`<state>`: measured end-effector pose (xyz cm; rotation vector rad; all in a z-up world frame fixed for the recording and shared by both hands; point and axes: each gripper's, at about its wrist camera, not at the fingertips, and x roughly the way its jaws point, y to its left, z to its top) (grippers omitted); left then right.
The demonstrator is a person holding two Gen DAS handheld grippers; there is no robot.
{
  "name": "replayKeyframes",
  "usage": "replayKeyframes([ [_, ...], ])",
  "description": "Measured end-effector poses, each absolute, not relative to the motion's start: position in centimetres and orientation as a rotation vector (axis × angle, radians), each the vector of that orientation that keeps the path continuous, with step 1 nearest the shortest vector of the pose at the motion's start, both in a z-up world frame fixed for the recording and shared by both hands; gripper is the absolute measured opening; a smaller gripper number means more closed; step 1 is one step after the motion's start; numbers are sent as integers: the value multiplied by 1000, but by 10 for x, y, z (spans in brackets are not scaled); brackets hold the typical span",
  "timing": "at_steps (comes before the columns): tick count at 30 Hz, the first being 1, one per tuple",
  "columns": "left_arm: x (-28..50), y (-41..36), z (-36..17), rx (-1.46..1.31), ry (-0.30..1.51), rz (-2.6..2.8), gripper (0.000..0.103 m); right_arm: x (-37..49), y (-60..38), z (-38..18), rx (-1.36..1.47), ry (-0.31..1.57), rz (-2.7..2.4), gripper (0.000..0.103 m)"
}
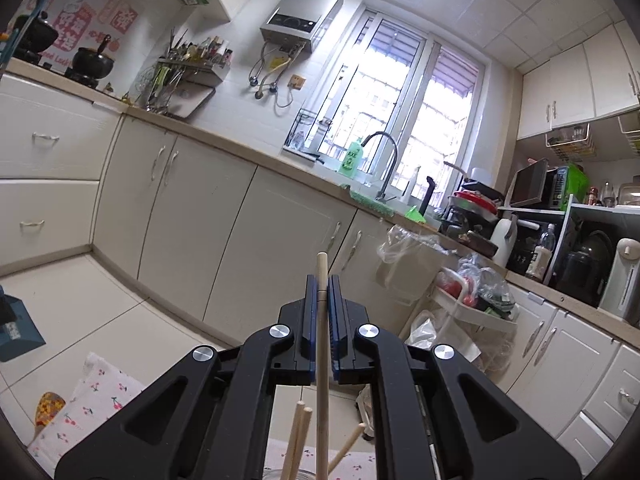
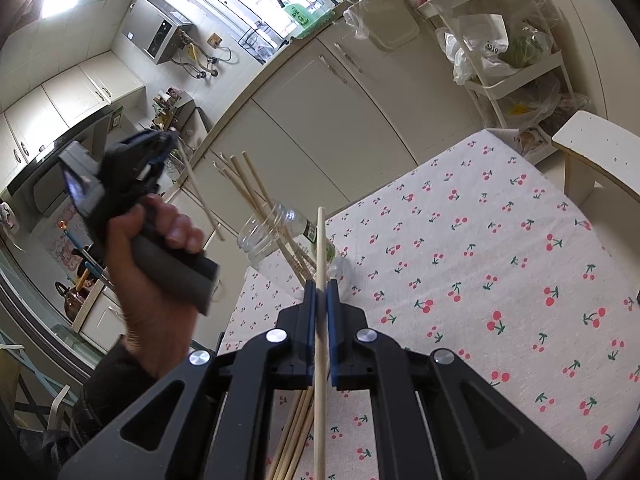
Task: Organize utensils
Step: 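Open the left tool over the jar to drop its stick while the right tool holds its stick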
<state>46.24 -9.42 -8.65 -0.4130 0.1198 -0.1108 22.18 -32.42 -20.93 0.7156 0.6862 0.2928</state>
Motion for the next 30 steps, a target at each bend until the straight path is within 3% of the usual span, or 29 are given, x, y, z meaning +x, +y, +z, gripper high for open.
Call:
replayKeyframes([
  [20,448,-95,-135,-328,123,-91,5,221,-325,-210,710,677,269,6],
  [30,444,-86,-103,-384,46,-86,5,220,-323,-211,715,680,278,6],
])
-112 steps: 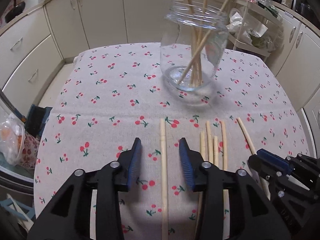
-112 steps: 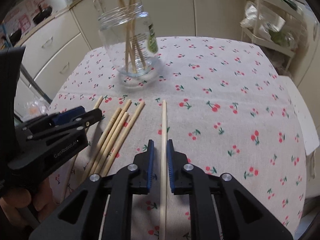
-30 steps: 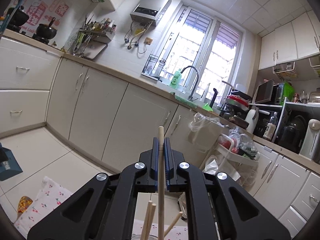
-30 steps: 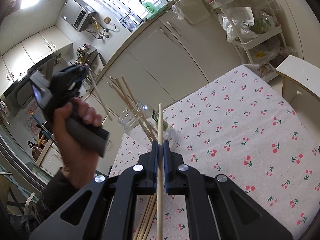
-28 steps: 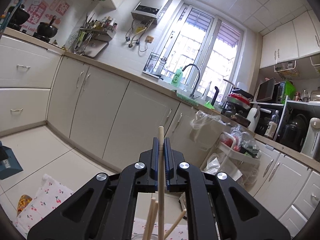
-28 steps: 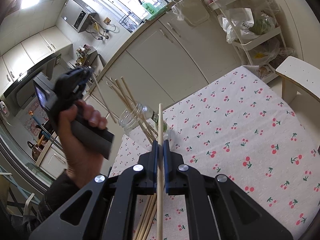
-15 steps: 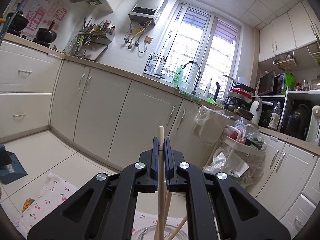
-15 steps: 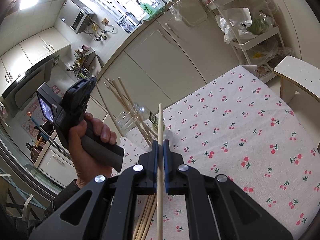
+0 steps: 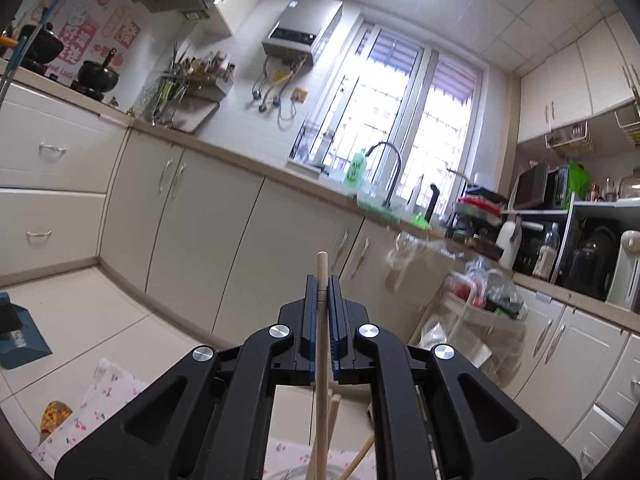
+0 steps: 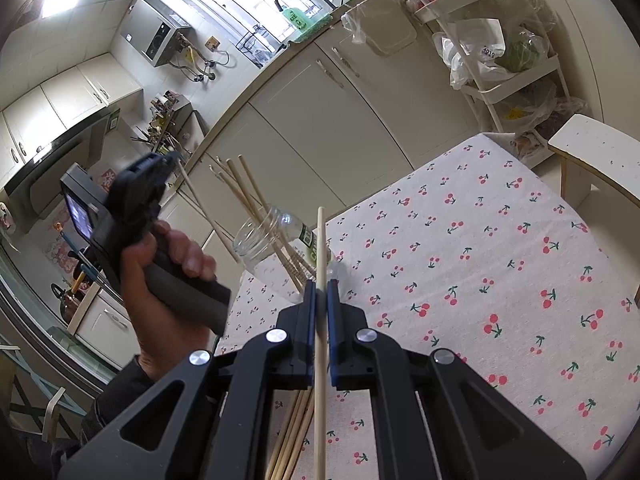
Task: Organize utensils
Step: 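Open the left tool over the jar to drop its stick while the right tool holds its stick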
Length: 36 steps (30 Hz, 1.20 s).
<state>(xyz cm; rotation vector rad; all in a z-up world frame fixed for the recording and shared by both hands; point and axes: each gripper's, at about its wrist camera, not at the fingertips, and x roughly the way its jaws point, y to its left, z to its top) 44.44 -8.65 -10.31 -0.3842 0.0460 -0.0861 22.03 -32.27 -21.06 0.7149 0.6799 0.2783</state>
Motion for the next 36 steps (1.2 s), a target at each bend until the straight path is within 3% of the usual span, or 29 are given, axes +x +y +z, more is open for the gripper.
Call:
replayKeyframes([
  [21,455,-94,-96,-387,-29,-54,5,222,-323,-217,753,698,292,6],
  [36,449,-99,-140,-301,61,-60,5,220,-323,-215,757,697,294,6],
])
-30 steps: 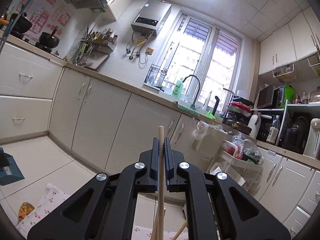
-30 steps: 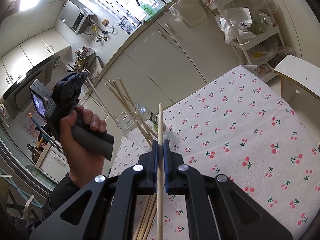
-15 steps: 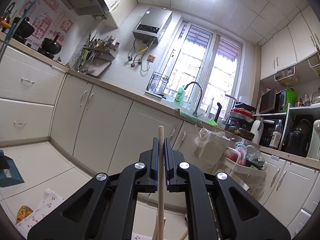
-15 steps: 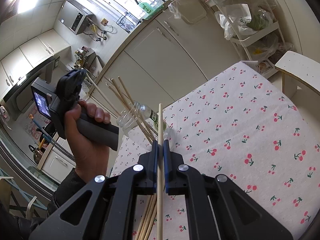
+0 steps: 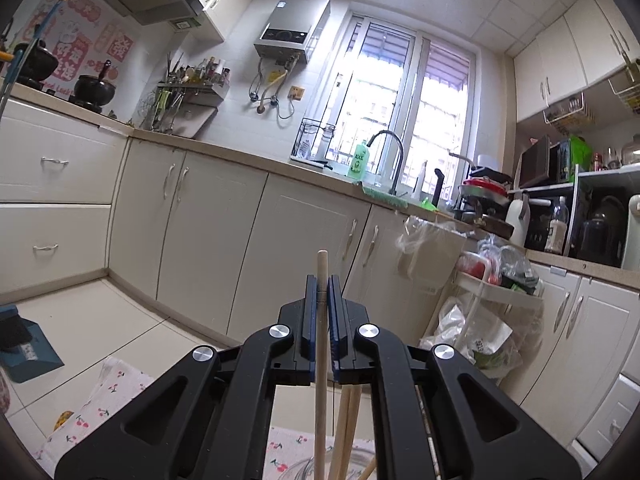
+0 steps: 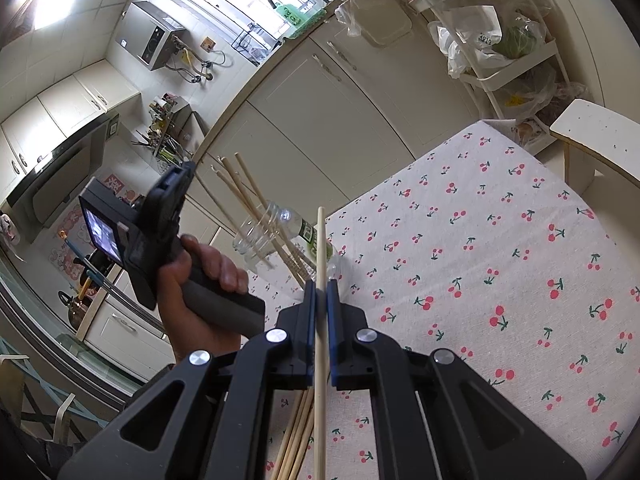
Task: Organize utensils
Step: 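Open the left tool over the jar to drop its stick while the right tool holds its stick, then lower the right tool's stick into the glass jar and open the right tool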
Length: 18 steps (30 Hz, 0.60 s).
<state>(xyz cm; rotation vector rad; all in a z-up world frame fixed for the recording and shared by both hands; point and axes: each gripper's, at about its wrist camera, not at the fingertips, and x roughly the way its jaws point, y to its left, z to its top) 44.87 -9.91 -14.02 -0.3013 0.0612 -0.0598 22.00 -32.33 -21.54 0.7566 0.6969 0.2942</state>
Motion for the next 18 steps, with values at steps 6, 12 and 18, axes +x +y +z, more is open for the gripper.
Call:
replayKeyframes([
  [6,444,-100,-147,-269,104,-87,5,220,-324,-212,748,685,288,6],
  [12,433,-100,-155,-207,179,-121,34,220,-325,-206,735,651,283,6],
  [18,397,-72,-170,-235,225,-90,53,227,-322,-190,763,590,285,6],
])
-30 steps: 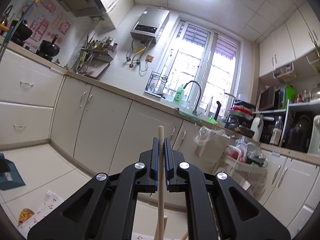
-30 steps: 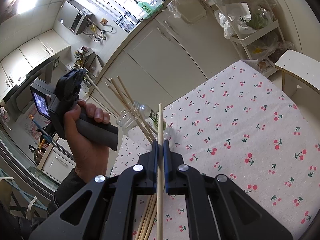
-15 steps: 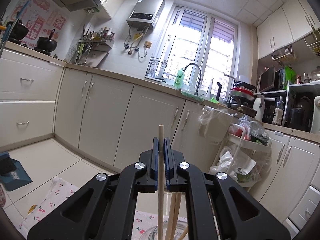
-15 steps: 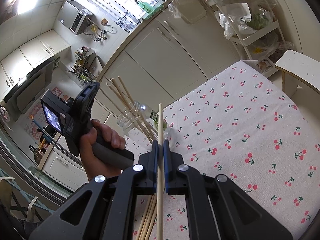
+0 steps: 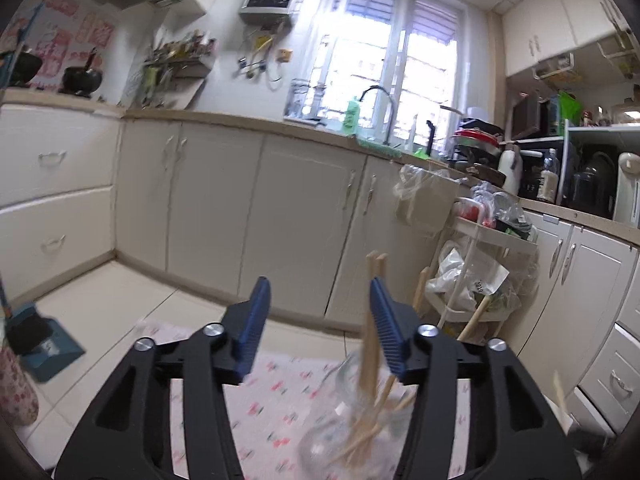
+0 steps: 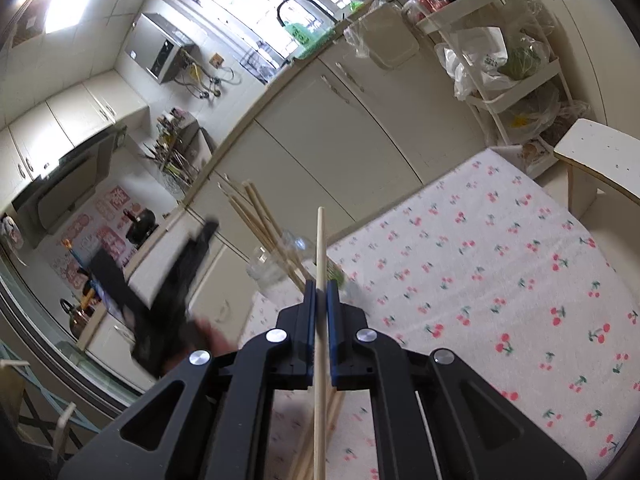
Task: Organize utensils
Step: 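Lower the right tool's stick into the glass jar and open the right tool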
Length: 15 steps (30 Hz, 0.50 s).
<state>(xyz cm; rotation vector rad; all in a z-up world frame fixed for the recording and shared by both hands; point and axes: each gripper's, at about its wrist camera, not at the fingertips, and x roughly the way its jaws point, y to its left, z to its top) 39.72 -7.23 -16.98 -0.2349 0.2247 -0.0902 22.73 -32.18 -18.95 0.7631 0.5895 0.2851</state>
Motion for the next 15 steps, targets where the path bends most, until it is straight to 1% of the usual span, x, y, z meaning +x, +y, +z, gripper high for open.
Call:
replayKeyframes([
  [3,380,-51,-186,-271,268,-46,56,242,-313,-175,771,522,290,6],
  [7,363,-27,-209,-325,299,32,57,275,-302,-164,786,452,278,6],
  [12,356,-13,-212,-350,262,68,60,328,-289,-167,880,401,263,6],
  [15,359,-14,-219,-361,299,44,60,350,-280,-168,900,371,257,6],
])
